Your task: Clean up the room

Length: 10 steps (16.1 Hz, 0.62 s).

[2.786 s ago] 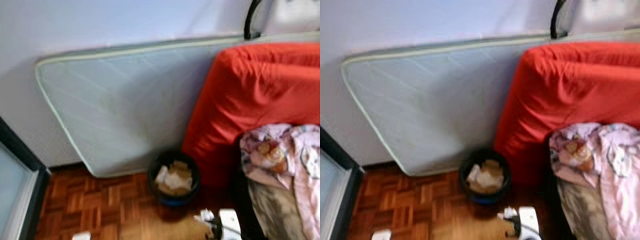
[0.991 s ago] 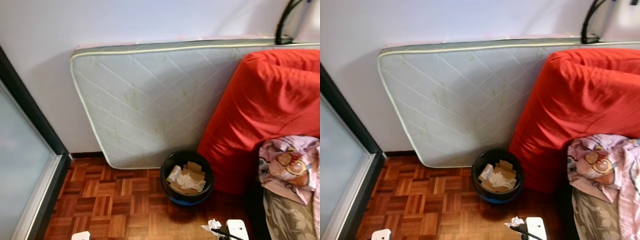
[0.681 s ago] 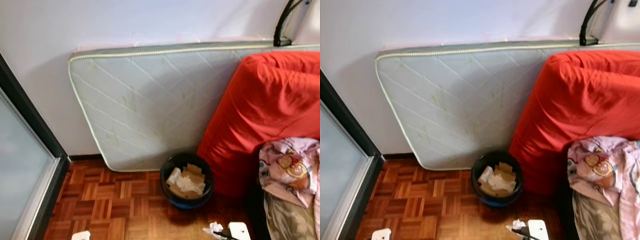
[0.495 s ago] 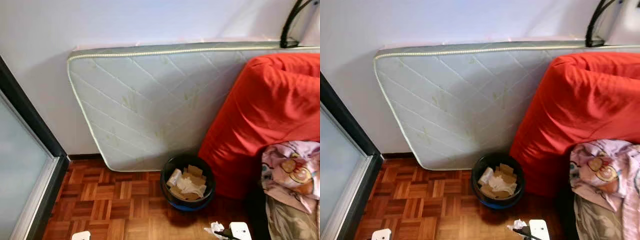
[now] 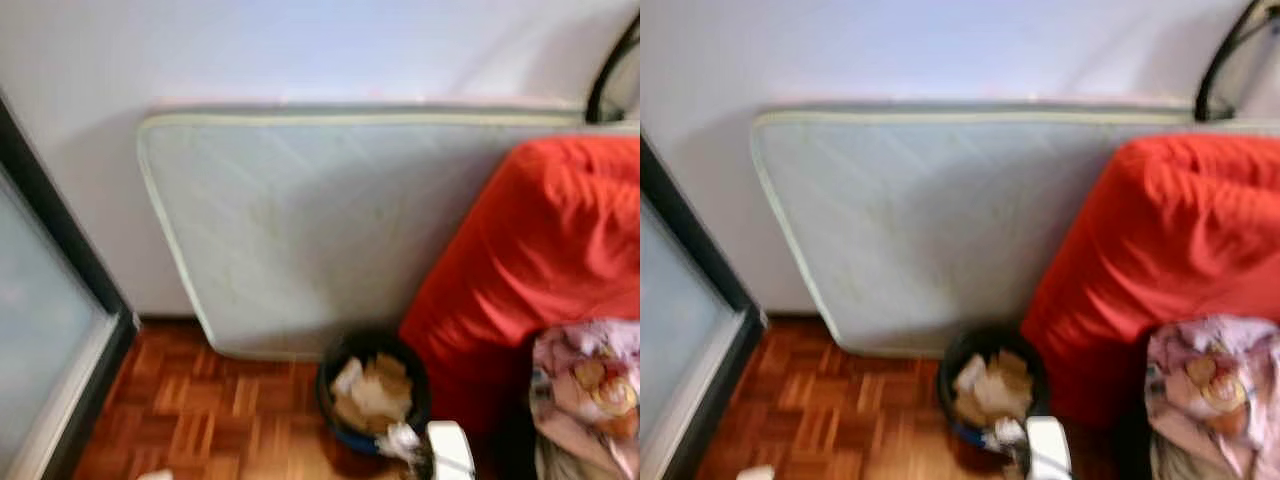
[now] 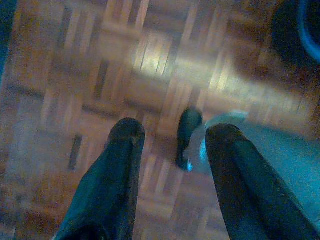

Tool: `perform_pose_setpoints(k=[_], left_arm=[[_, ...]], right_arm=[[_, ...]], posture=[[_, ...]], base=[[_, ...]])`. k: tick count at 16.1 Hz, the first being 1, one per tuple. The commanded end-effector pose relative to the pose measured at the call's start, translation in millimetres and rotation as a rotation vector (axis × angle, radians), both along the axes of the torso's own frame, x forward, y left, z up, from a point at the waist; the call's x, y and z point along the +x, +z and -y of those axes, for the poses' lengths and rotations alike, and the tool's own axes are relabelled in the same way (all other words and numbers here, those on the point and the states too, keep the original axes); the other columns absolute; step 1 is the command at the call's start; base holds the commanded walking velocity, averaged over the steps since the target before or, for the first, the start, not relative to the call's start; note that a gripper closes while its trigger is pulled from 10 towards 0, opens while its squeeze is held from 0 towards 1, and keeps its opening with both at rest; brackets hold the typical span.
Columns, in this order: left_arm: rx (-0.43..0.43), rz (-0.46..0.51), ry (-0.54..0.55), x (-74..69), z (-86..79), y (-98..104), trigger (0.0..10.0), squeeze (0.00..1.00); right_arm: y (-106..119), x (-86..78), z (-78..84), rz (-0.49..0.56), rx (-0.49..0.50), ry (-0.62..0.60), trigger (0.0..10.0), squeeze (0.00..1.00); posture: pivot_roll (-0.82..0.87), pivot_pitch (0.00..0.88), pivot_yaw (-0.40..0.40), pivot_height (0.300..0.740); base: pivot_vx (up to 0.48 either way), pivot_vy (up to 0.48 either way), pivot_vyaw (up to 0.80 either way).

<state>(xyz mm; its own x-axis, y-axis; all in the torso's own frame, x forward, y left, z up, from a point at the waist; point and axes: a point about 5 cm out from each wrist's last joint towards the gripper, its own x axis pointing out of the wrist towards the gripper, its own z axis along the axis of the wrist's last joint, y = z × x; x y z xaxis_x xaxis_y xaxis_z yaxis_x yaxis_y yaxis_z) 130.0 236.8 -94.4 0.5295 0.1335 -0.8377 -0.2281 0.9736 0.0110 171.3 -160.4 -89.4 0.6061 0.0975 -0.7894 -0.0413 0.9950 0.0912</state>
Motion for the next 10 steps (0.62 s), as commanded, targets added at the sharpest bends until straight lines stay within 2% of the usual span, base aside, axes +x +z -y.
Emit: perform_pose_setpoints(k=[1,5,10], left_arm=[[-0.003,0.028,-0.012,9.7,3.7,3,10.0,0.0],[-0.004,0.027,-0.01,9.6,3.7,3,10.0,0.0],[-0.004,0.029,-0.008,9.8,3.5,3,10.0,0.0]], right_arm=[[-6,-16.8,16.5,-0.055,-0.036,-0.025,10.0,0.0],[-7,-25.5,31.8,-0.069,-0.047,-0.045,10.0,0.0],[-8,-29.9,38.8,-0.074,-0.055,-0.026,10.0,0.0]], posture=[[0.01,0.0,0.009,0.735],[0.01,0.0,0.008,0.735],[0.01,0.0,0.008,0.735]], base=[[0.27,0.0,0.0],[0.266,0.0,0.0],[0.266,0.0,0.0]])
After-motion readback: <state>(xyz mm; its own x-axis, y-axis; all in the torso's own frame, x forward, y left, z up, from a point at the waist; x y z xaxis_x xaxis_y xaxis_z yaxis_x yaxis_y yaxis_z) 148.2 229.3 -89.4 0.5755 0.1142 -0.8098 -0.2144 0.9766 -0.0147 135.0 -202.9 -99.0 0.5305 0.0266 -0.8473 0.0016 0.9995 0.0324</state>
